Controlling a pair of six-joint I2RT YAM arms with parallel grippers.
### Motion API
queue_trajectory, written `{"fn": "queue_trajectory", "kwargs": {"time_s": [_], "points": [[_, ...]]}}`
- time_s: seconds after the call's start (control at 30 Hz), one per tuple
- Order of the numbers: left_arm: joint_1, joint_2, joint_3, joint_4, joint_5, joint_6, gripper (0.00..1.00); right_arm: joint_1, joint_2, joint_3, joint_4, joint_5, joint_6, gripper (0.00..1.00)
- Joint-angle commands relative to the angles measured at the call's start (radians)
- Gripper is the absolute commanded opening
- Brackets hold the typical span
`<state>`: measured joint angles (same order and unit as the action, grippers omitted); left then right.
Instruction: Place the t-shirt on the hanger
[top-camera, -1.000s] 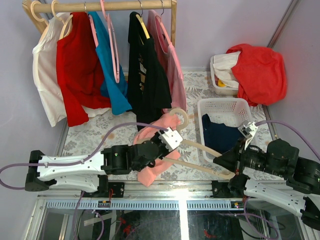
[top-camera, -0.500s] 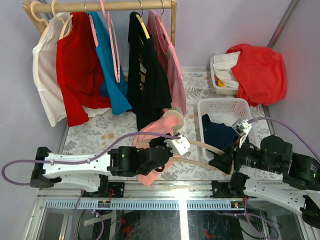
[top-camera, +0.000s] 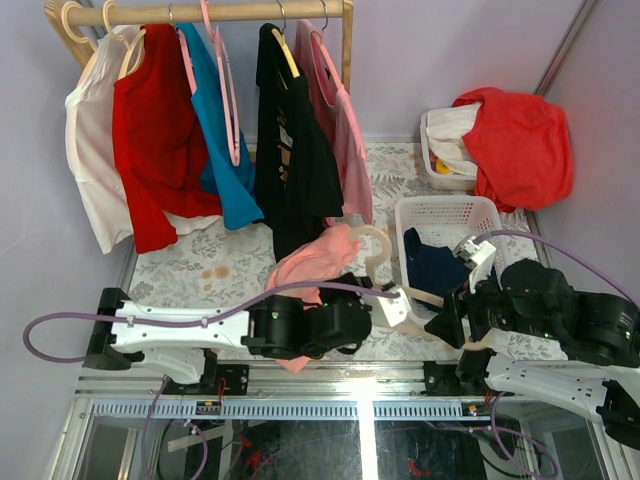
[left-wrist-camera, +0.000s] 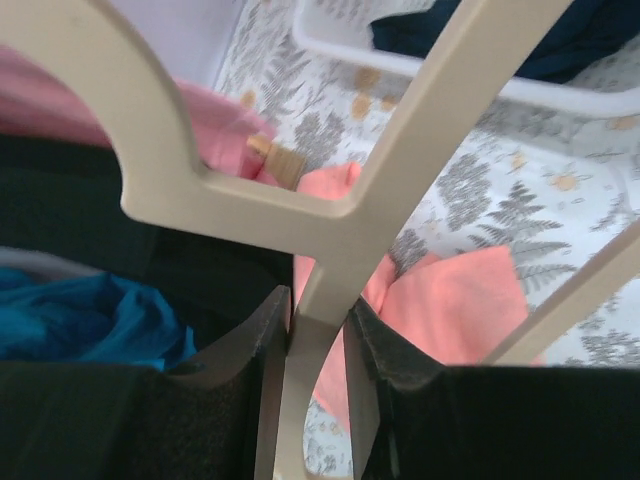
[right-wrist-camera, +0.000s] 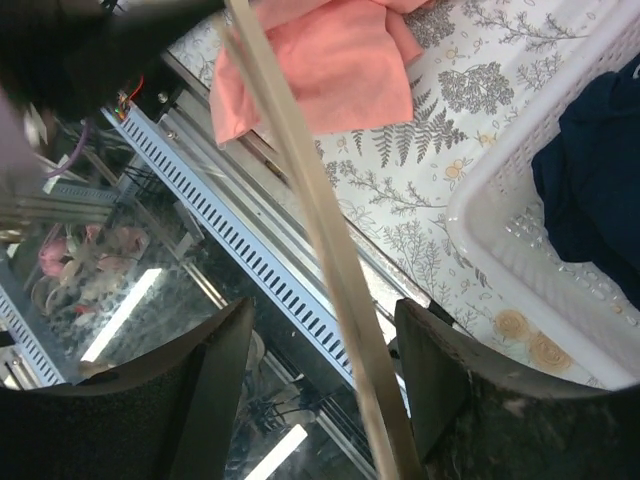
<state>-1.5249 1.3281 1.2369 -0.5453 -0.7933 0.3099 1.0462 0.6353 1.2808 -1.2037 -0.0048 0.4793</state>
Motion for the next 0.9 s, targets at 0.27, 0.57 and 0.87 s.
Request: {"fn": "queue_trajectory", "kwargs": {"time_s": [0.27,0.57,0.87], "points": [[-0.081,0.073,0.118,0.146,0.151,0.02,0.17,0.0,0.082,-0.077,0.214,-0.138,-0.082,0.56],[-0.08,-0.004,0.071,0.236,0.198,0.021,0.17,0.0,0.023,-0.17,0.282,-0.159,-0.039,0.3],[-0.065,-0.035,0.091,0.247,-0.086,-0.074,0.6,0.0,-0.008,-0.176,0.195,0.076,0.002,0.0]]}}
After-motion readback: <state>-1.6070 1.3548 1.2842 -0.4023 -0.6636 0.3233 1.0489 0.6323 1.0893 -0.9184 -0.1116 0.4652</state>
